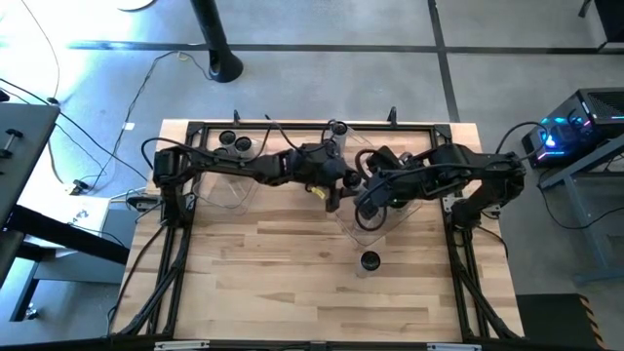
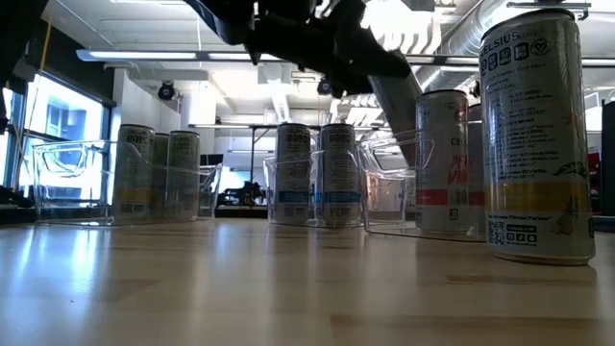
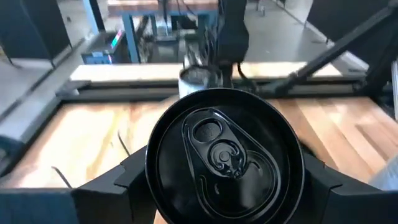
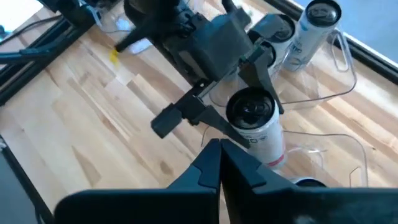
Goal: Sort soda cans
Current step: Put the white-pink soda can into the top right transparent bin
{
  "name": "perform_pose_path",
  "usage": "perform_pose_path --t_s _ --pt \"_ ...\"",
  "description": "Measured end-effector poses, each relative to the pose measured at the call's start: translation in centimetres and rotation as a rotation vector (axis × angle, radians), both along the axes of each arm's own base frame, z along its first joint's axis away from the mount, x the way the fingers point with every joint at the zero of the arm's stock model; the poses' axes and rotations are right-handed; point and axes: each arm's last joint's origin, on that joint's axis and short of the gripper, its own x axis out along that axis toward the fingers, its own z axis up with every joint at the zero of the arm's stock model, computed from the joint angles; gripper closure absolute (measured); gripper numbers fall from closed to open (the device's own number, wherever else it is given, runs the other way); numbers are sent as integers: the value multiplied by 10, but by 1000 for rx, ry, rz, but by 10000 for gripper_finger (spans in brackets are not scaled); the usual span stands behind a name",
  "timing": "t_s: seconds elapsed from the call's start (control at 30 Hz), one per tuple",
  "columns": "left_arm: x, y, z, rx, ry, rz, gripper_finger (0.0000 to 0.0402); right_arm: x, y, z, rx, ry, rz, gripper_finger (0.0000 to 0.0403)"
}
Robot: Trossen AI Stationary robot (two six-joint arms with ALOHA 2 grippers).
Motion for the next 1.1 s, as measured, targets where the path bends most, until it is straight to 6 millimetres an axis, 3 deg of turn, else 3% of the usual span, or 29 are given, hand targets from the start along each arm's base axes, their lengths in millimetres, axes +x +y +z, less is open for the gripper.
perform_pose_path --t_s 0.5,1.1 --pt "-10 -13 -26 -7 286 -31 168 0 0 0 1 0 7 402" --pt "-17 -67 -36 -11 440 -125 168 0 0 0 4 4 17 403"
